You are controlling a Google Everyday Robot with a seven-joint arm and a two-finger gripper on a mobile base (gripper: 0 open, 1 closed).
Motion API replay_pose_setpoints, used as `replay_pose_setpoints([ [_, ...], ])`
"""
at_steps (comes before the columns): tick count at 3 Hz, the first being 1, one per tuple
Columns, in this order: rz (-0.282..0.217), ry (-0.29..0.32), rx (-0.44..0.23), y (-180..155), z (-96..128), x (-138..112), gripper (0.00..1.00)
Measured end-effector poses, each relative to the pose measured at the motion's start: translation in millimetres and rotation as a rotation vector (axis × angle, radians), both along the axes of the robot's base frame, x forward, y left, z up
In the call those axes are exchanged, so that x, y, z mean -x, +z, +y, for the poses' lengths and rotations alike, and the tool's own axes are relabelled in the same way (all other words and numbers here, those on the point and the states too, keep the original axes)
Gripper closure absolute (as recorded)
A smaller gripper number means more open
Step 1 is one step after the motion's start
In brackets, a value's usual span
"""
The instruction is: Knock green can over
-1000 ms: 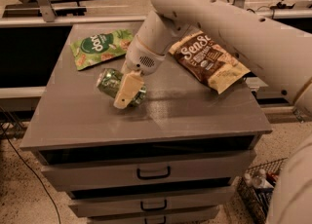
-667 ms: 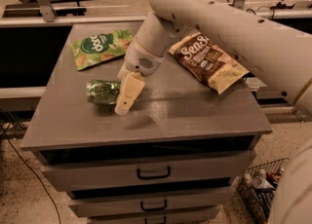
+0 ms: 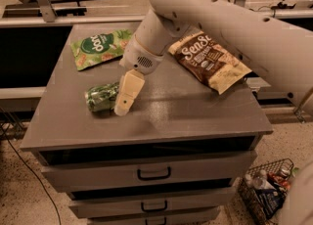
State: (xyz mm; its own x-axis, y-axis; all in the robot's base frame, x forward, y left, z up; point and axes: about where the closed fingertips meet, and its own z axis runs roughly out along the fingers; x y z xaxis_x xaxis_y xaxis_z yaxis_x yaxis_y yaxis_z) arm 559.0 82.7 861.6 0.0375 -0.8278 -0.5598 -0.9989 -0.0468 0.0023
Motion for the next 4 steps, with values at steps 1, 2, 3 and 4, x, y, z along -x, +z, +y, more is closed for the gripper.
replay_pose_setpoints([
  [1, -0.034, -0.041, -0.098, 18.0, -17.0, 1.2, 0.00],
  [2, -0.119, -0.082, -0.287, 51.4, -38.9, 12.0, 0.00],
  [3, -0.221, -0.115, -0.446, 85.8, -65.2, 31.0, 0.00],
  [4, -0.313, -0.169, -0.579, 111.2, -109.6, 53.0, 0.00],
])
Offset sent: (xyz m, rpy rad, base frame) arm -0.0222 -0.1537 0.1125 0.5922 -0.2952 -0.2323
